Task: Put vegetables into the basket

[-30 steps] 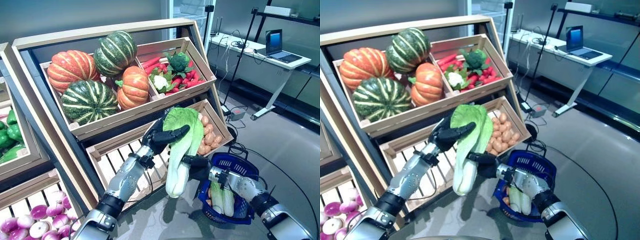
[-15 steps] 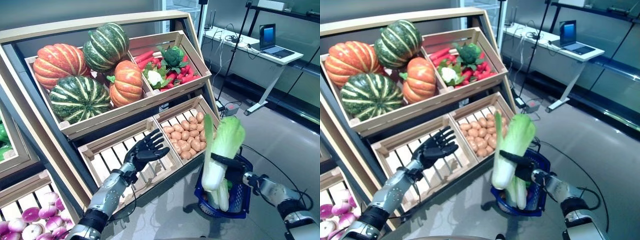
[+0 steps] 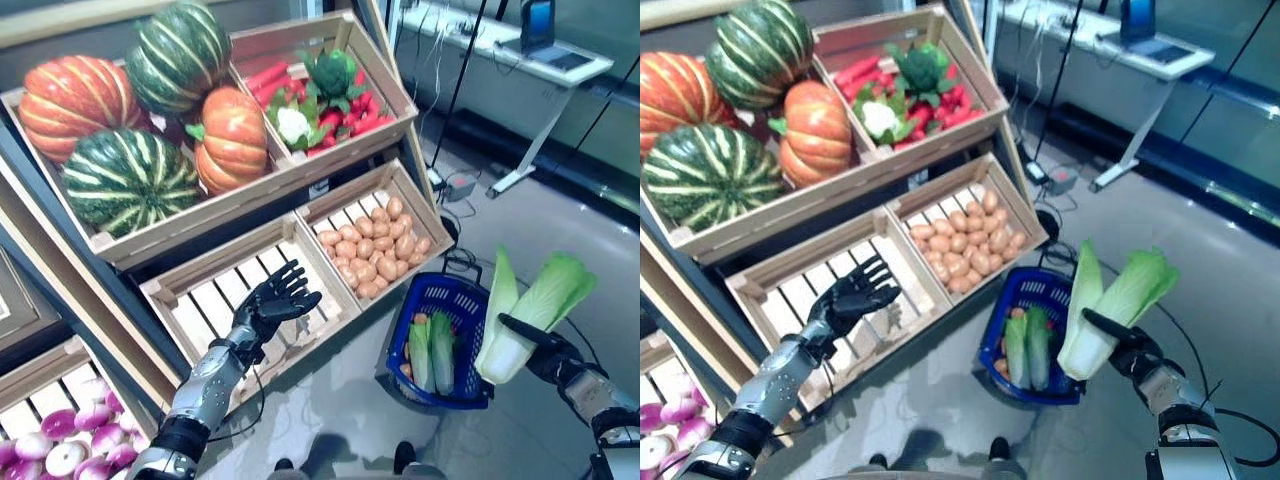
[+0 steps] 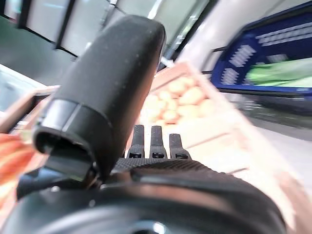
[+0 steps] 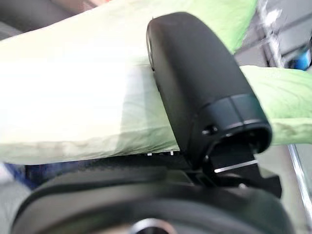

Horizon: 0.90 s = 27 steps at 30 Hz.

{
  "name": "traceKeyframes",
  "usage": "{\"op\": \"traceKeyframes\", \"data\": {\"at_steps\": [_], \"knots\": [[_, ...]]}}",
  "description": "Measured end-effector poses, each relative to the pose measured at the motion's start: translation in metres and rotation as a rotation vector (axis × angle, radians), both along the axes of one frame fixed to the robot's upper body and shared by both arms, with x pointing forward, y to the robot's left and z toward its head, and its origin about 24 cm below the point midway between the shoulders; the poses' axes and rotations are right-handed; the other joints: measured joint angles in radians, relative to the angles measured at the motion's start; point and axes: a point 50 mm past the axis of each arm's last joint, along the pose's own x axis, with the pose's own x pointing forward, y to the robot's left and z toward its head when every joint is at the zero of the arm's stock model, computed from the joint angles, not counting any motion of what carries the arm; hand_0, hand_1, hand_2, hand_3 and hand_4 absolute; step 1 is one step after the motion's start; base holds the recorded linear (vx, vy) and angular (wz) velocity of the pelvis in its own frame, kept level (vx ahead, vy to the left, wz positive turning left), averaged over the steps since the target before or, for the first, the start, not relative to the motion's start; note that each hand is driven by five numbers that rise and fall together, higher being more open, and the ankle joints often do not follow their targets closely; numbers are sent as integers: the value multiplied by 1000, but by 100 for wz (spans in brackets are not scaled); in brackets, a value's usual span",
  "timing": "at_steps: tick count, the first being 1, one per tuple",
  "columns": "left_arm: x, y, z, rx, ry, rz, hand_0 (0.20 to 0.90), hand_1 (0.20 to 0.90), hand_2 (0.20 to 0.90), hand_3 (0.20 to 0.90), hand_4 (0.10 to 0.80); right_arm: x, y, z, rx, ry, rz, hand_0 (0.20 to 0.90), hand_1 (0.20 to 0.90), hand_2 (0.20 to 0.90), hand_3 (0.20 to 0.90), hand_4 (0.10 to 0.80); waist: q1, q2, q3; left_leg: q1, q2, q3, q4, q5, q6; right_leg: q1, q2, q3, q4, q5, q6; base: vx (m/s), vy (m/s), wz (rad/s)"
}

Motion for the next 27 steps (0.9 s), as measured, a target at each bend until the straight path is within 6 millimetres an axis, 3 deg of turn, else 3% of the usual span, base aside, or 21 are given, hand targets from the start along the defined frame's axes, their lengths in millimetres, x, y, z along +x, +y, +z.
{"op": "traceKeyframes", "data": {"at_steps": [2, 5, 8, 11, 16, 25, 26, 27], "knots": [[10, -7, 9, 13, -31, -30, 900, 900, 900, 900, 800, 20, 0, 21, -48, -66, -45, 300, 300, 300, 300, 400, -1, 7, 75, -86, 8, -2, 119, -34, 8, -76, -18, -23, 102, -24, -11, -279, -8, 4], [22, -20, 26, 29, -88, -75, 900, 900, 900, 900, 800, 41, -6, 54, -143, -125, -99, 300, 300, 300, 300, 400, -3, 23, 156, -255, 12, -39, 353, -130, 33, -231, -72, -29, 342, -129, -16, -208, 12, 22], [27, -25, 39, 30, -161, -84, 900, 900, 900, 900, 800, 54, -16, 89, -196, -209, -144, 300, 300, 300, 300, 400, 6, 40, 214, -403, 11, -56, 537, -192, 49, -375, -126, -25, 545, -189, -17, -100, 7, 18], [27, -23, 41, 39, -157, -64, 900, 900, 900, 900, 800, 66, -14, 110, -230, -259, -134, 300, 300, 300, 300, 400, 8, 59, 242, -533, 9, -78, 704, -245, 51, -499, -166, -13, 715, -259, -13, -77, 22, 22], [26, -26, 39, 25, -144, -59, 900, 900, 900, 900, 800, 79, -4, 122, -285, -274, -72, 300, 300, 300, 300, 400, 12, 68, 260, -649, -10, -99, 837, -283, 65, -623, -205, 23, 867, -308, -15, -62, 35, 10], [28, -25, 46, -31, -178, -11, 900, 900, 900, 900, 800, 93, 9, 141, -389, -282, -10, 300, 300, 300, 300, 400, 14, 73, 261, -772, -12, -114, 967, -320, 72, -749, -224, 61, 994, -345, -11, -25, 23, 3], [29, -25, 48, -35, -186, -8, 900, 900, 900, 900, 800, 94, 9, 142, -395, -280, -6, 900, 900, 900, 900, 800, 15, 73, 261, -783, -13, -117, 972, -319, 72, -758, -225, 60, 1000, -346, -12, -20, 9, 5], [29, -26, 49, -37, -191, -7, 900, 900, 900, 900, 800, 94, 10, 142, -397, -278, -4, 900, 900, 900, 900, 800, 16, 73, 261, -789, -14, -120, 976, -319, 72, -764, -226, 60, 1005, -347, -13, -23, 8, 4]]}}
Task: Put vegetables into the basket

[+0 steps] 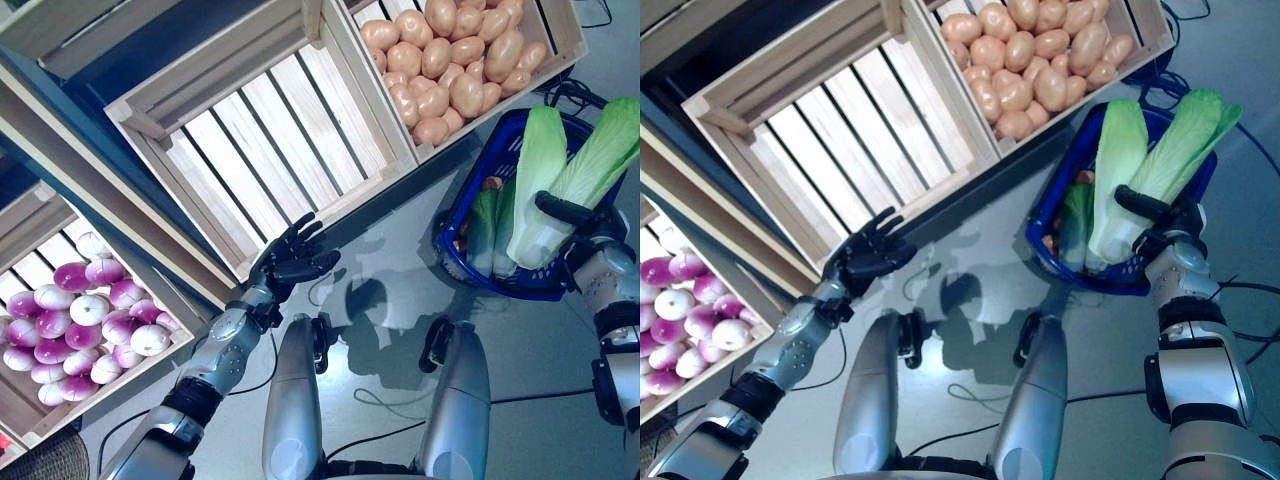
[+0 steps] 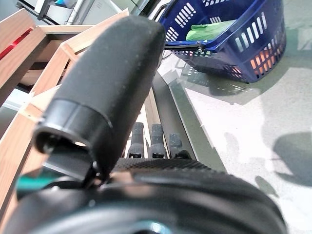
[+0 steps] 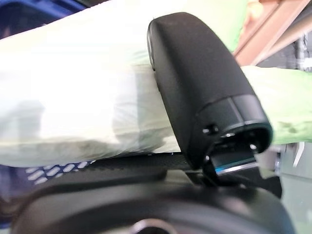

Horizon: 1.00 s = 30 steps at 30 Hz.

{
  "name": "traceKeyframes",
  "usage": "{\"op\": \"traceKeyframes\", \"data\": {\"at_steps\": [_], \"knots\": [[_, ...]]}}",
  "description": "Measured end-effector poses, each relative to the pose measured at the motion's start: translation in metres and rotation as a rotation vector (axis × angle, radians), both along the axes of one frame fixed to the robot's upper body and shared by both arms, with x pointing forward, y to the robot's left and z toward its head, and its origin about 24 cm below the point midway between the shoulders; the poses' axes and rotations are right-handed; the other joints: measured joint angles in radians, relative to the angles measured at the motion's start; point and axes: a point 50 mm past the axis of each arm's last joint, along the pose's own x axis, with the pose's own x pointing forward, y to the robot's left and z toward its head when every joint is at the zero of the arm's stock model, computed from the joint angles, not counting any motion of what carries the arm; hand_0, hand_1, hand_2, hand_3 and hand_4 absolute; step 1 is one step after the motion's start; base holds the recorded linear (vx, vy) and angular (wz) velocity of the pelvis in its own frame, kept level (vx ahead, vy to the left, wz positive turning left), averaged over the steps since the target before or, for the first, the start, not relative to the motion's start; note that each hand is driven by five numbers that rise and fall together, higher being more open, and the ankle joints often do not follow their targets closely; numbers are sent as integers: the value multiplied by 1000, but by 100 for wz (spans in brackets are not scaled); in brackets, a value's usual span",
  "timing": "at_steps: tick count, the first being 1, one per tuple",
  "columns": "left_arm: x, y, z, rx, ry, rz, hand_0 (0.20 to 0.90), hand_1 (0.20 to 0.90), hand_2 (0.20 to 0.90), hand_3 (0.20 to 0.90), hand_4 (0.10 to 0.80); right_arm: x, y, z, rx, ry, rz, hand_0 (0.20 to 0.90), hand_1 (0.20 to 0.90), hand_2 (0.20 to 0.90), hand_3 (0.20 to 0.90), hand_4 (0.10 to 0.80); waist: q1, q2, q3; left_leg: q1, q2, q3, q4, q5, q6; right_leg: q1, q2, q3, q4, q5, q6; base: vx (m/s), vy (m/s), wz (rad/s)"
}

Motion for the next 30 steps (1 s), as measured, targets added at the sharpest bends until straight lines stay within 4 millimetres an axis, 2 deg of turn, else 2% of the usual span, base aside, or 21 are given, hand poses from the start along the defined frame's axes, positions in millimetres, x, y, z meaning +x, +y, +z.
{"op": "traceKeyframes", "data": {"at_steps": [4, 10, 16, 30], "knots": [[0, -1, 3, -21, -9, 6, 900, 900, 900, 900, 800, 0, -1, 0, -30, 32, -17, 900, 900, 900, 900, 800, 0, 1, 0, -19, -9, -9, 4, 1, -1, -18, -2, -1, 8, -2, -2, -14, 4, 3], [0, -3, 3, -25, -10, 17, 900, 900, 900, 900, 800, -4, -10, -3, -39, 160, -181, 900, 900, 900, 900, 800, 1, 2, 0, -28, -10, -9, 0, 1, -1, -26, -2, -3, 7, -5, -6, 0, 0, 0], [0, -4, 3, -23, -9, 21, 900, 900, 900, 900, 800, 2, -7, 8, -59, 145, -179, 900, 900, 900, 900, 800, 4, 2, 0, -22, -9, -9, -8, 2, -3, -24, 1, -3, 4, -6, -8, 0, 0, 0], [-8, -9, -10, -4, 45, 5, 900, 900, 900, 900, 800, -1, -8, 4, -53, 184, -205, 900, 900, 900, 900, 800, 5, 3, 0, 89, -4, -2, -85, 8, -12, 91, 8, -29, -68, -4, -6, 5, 1, 0]]}}
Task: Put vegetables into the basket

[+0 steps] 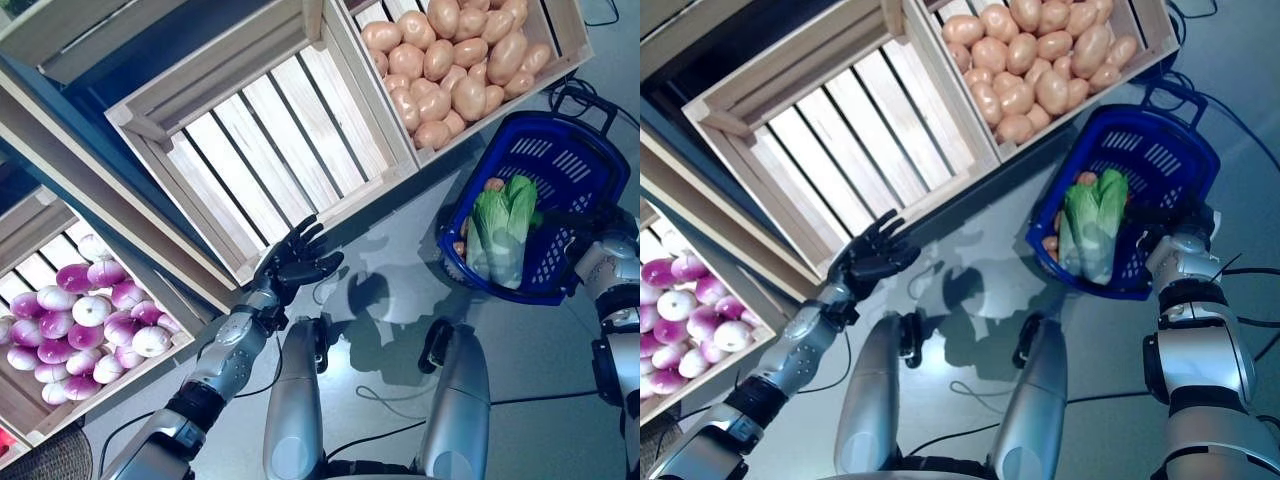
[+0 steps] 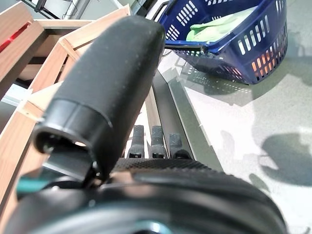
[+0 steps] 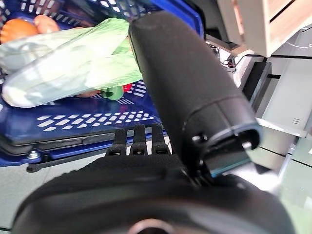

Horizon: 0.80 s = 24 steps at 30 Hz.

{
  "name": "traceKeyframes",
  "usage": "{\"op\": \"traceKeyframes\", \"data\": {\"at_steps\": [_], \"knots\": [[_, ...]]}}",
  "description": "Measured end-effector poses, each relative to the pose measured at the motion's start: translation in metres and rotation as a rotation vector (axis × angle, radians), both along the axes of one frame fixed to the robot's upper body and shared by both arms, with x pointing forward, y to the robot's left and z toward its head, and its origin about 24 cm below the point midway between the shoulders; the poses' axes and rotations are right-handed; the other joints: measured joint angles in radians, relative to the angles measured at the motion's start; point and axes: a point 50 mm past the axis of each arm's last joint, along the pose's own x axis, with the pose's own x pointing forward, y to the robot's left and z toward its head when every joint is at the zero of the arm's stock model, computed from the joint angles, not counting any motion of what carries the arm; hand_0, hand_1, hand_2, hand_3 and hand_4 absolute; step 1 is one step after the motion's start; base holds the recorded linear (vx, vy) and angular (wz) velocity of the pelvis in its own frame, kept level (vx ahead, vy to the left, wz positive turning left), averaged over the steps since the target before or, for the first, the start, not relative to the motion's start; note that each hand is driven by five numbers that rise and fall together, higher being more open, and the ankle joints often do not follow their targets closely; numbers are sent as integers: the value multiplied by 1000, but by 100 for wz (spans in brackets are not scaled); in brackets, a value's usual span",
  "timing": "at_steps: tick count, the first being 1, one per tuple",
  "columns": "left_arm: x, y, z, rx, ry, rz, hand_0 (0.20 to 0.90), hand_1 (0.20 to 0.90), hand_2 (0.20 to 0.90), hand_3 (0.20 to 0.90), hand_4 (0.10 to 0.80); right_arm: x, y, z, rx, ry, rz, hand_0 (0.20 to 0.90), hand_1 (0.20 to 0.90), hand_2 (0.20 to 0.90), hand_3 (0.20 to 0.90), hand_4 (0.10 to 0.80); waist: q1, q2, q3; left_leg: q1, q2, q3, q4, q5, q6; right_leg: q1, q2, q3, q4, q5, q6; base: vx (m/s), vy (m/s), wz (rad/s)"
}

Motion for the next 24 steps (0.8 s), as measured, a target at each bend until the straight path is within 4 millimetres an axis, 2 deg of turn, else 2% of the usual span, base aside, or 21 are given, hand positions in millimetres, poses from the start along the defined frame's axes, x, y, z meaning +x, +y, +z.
{"op": "traceKeyframes", "data": {"at_steps": [8, 11, 15, 16, 19, 21, 23, 24], "knots": [[0, 2, 1, 1, -10, 5, 900, 900, 900, 900, 800, -10, -4, -22, 11, 55, -2, 900, 900, 900, 900, 800, 11, -2, -2, 197, 12, 18, -142, 16, -14, 190, 17, -32, -122, 5, 9, 109, -35, -3], [1, 5, 2, 12, -8, 6, 900, 900, 900, 900, 800, -18, 0, -43, 25, 65, 18, 900, 900, 900, 900, 800, 7, -6, -4, 296, 14, 23, -246, 45, -25, 289, 34, -55, -208, 18, 14, 137, -59, 2], [4, 10, 4, 21, -10, 14, 900, 900, 900, 900, 800, -19, 23, -73, 93, 64, 87, 900, 900, 900, 900, 800, 0, -23, -19, 436, 21, 49, -409, 97, -47, 408, 73, -60, -341, 55, 24, 218, -53, -9], [4, 11, 1, 37, 8, 15, 900, 900, 900, 900, 800, -20, 35, -85, 123, 68, 119, 900, 900, 900, 900, 800, 0, -27, -39, 484, 27, 64, -476, 117, -51, 446, 90, -61, -398, 71, 24, 137, -23, -22], [0, 9, -15, 52, 57, 26, 900, 900, 900, 900, 800, -30, 66, -119, 199, 84, 178, 900, 900, 900, 900, 800, -10, -33, -129, 602, 30, 101, -673, 190, -61, 541, 129, -83, -573, 135, 26, 190, -12, -18], [-5, 6, -24, 66, 90, 21, 900, 900, 900, 900, 800, -38, 79, -135, 230, 102, 200, 900, 900, 900, 900, 800, -15, -33, -184, 649, 29, 110, -763, 220, -65, 581, 151, -87, -656, 166, 30, 123, 13, -13], [-16, 3, -40, 94, 131, 2, 900, 900, 900, 900, 800, -54, 92, -155, 266, 114, 224, 900, 900, 900, 900, 800, -19, -36, -245, 719, 30, 128, -850, 239, -68, 641, 173, -86, -748, 196, 36, 155, 46, -21], [-27, 5, -54, 112, 174, -3, 900, 900, 900, 900, 800, -67, 98, -168, 284, 123, 234, 900, 900, 900, 900, 800, -25, -37, -286, 753, 29, 134, -891, 245, -69, 675, 184, -84, -798, 212, 44, 113, 50, -16]]}}
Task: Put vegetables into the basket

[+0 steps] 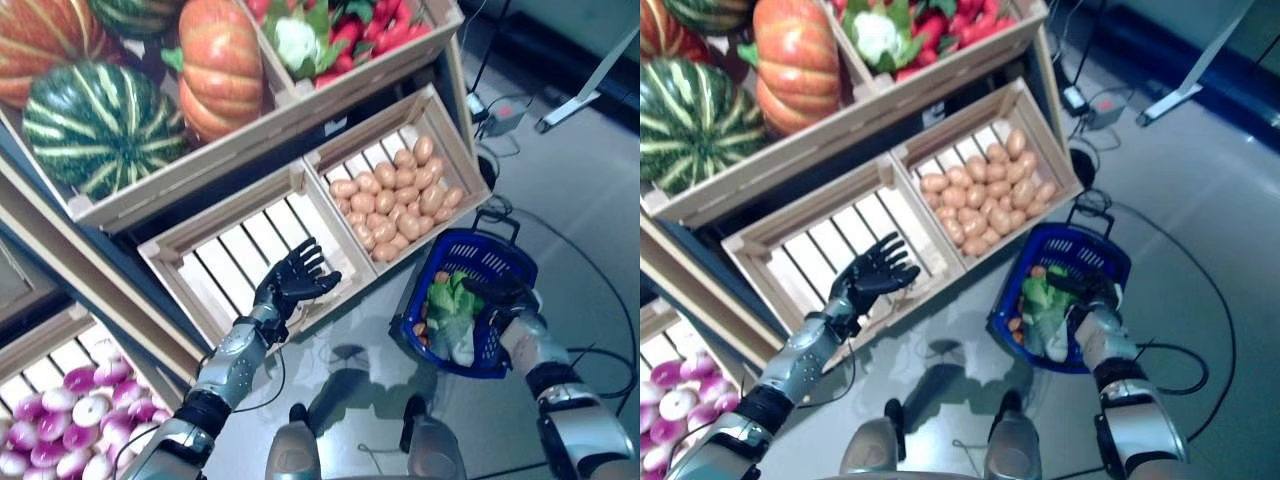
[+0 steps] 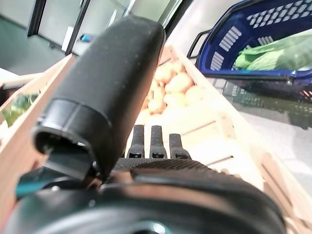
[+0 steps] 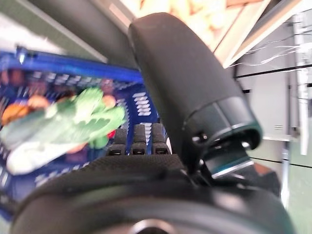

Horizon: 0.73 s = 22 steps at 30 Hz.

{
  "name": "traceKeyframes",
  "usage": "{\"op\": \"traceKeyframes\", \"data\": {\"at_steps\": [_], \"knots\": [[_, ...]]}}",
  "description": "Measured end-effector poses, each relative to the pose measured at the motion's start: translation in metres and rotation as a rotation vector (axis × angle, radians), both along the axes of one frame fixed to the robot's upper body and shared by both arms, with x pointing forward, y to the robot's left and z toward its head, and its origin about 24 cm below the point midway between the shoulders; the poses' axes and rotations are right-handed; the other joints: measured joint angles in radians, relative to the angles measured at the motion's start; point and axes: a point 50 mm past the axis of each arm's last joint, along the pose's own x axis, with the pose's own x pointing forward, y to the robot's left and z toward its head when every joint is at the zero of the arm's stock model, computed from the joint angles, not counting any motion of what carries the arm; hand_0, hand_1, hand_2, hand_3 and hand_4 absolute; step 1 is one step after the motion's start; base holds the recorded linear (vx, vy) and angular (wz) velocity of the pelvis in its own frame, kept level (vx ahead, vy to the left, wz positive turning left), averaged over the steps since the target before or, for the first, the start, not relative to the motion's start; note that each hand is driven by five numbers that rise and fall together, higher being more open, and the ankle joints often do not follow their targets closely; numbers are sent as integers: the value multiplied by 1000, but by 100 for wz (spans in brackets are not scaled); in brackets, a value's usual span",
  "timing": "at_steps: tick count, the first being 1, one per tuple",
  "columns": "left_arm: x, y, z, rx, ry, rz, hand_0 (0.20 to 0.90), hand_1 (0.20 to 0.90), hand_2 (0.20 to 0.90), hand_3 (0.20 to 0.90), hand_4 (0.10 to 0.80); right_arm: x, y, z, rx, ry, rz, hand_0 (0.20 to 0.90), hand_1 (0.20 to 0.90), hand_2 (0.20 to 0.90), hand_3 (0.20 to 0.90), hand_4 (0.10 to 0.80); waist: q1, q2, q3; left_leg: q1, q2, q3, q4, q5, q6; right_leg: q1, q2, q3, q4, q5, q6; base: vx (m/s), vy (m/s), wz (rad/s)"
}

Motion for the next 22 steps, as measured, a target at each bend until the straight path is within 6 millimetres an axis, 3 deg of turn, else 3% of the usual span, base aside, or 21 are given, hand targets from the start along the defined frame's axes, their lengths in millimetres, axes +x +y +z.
{"op": "traceKeyframes", "data": {"at_steps": [3, 5, 8, 11, 16, 22], "knots": [[-24, 6, -24, 26, 82, -13, 900, 900, 900, 900, 800, -28, 15, -24, 35, 33, 51, 900, 900, 900, 900, 800, -5, -10, -58, 53, -4, 17, -52, 1, 0, 51, 10, 3, -76, 24, 10, 88, 53, -19], [-47, 12, -46, 61, 165, -7, 900, 900, 900, 900, 800, -57, 34, -49, 77, 104, 83, 900, 900, 900, 900, 800, -10, -27, -92, 94, -13, 26, -89, 3, 0, 93, 14, 10, -135, 44, 20, 57, 53, -15], [-67, 19, -66, 111, 252, 8, 900, 900, 900, 900, 800, -85, 59, -71, 142, 181, 125, 900, 900, 900, 900, 800, -16, -45, -123, 105, -25, 37, -114, 10, 7, 104, 11, 28, -177, 67, 26, 44, 41, -10], [-87, 23, -82, 105, 322, 68, 900, 900, 900, 900, 800, -97, 77, -80, 166, 217, 172, 900, 900, 900, 900, 800, -34, -44, -128, 132, -37, 49, -139, 20, 14, 134, 7, 36, -223, 91, 32, 21, 53, -9], [-124, 20, -116, 174, 472, 133, 900, 900, 900, 900, 800, -121, 91, -95, 208, 287, 205, 900, 900, 900, 900, 800, -48, -42, -195, 141, -40, 51, -189, 50, 12, 134, 14, 38, -253, 108, 30, -21, 29, 0], [-152, 15, -135, 298, 584, 61, 900, 900, 900, 900, 800, -141, 100, -110, 222, 383, 217, 900, 900, 900, 900, 800, -54, -47, -202, 140, -41, 52, -190, 58, 13, 133, 14, 41, -255, 115, 27, 0, 0, 0]]}}
